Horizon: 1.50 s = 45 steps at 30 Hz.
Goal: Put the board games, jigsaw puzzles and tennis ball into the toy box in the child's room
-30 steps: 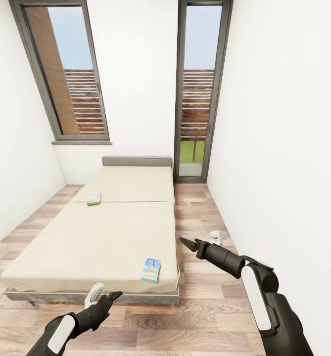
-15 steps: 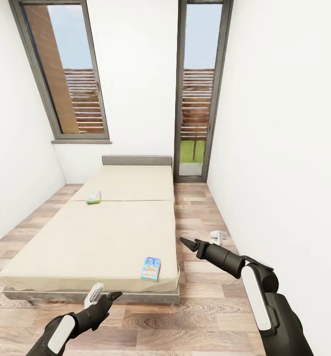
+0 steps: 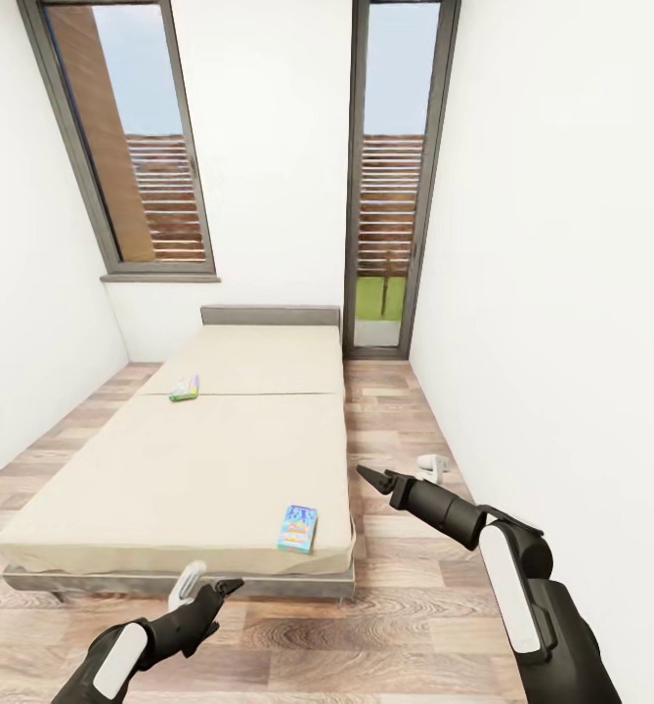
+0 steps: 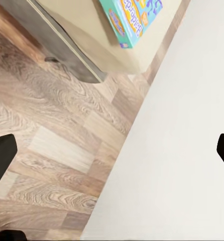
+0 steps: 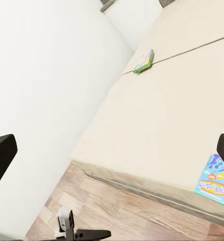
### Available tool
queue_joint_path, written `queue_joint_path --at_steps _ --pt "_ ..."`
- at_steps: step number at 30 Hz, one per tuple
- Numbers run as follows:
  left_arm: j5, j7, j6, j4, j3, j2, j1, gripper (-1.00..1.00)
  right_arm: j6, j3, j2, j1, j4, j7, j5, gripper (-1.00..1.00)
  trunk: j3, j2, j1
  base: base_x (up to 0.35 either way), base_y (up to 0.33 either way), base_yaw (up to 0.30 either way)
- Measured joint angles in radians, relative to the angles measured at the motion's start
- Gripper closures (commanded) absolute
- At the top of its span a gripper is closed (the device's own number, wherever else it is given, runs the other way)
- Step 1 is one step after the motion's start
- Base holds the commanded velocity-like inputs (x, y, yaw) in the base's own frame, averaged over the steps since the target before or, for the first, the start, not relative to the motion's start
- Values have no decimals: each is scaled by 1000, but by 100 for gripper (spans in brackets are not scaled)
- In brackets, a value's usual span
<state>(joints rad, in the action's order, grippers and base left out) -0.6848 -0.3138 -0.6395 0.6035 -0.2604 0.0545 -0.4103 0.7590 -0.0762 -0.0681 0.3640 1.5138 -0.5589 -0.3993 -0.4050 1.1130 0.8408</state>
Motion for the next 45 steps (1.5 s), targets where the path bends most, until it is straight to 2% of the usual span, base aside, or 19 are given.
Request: queue_joint_path --at_steps 5,9,13,16,22,28,45 --pt "-2 -5 -65 0 -36 1 0 -100 0 -1 0 0 0 1 -8 -100 -16 35 19 0 0 0" --pt "-2 -19 -78 0 -63 1 0 -100 0 -2 1 0 1 0 -9 -100 -28 63 35 0 0 0" --pt "-1 -101 -82 1 -76 3 0 -100 0 -2 2 0 1 0 -10 -100 -41 91 50 0 0 0" --pt "1 -214 -83 1 -78 7 0 -100 1 -2 2 0 1 -1 -10 -100 -50 112 61 0 0 0" --pt "8 -334 -79 3 -79 17 0 -100 1 1 1 -1 1 -1 -10 -100 -69 154 84 0 0 0" --pt "9 -360 -77 4 -79 32 0 -100 1 1 0 -1 1 -1 -10 -100 -88 196 107 0 0 0" --pt "13 -364 -75 4 -79 33 0 -100 0 1 0 -1 0 -1 -10 -100 -141 315 173 0 0 0"
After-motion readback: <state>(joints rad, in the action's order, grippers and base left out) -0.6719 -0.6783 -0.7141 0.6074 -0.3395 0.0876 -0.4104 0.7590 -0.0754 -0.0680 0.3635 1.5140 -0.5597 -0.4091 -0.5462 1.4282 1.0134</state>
